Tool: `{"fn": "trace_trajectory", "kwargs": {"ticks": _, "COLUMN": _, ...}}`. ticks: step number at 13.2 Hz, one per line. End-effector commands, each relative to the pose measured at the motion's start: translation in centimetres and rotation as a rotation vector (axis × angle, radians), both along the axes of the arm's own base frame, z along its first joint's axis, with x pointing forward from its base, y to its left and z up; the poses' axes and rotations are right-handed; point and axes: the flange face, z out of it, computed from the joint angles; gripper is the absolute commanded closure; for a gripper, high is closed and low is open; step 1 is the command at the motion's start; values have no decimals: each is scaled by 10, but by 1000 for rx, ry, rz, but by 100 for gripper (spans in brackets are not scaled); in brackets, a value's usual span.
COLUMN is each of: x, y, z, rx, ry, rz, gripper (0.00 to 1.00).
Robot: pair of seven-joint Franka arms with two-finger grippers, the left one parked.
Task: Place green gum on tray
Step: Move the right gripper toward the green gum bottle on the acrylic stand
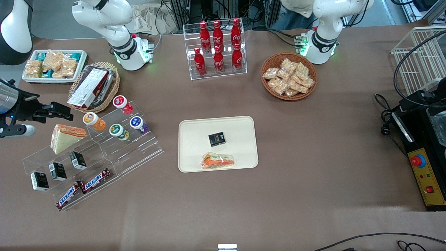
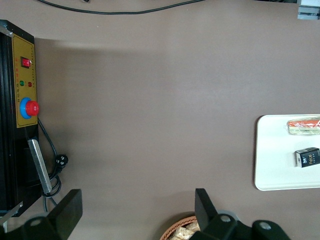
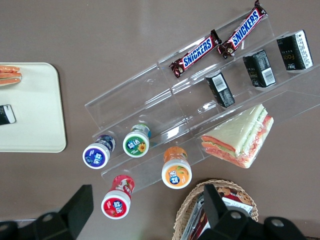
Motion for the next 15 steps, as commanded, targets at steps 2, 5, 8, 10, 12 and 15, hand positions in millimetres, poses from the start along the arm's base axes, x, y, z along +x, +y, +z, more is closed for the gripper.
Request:
{"fn": "trace_trajectory", "kwargs": {"ticks": 2, "x": 1, "y": 2, "z": 2, "rx": 16, "ry": -2, "rz": 17, "gripper": 1}}
{"fn": "trace_trajectory", "kwargs": {"ticks": 5, "x": -3, "y": 10, "z": -14, "rx": 19, "ry": 31, "rz": 53, "gripper": 1}}
{"fn": "trace_trajectory", "kwargs": {"ticks": 8, "x": -3, "y": 15, "z": -46, "rx": 31, "ry": 6, "rz": 165, "gripper": 1}}
{"fn": "trace_trajectory", "kwargs": {"ticks": 10, "x": -5, "y": 38, "z": -66, "rx": 27, "ry": -6, "rz": 199, "gripper": 1}}
{"fn": "trace_trajectory", "kwargs": {"ticks": 12, "x": -15, "y": 53, "z": -94, "rx": 22, "ry": -55, "rz": 221, "gripper": 1}}
{"fn": "trace_trajectory", "kwargs": {"ticks": 15, "x": -23, "y": 58, "z": -126, "rx": 18, "ry": -84, "rz": 227, "gripper": 1}}
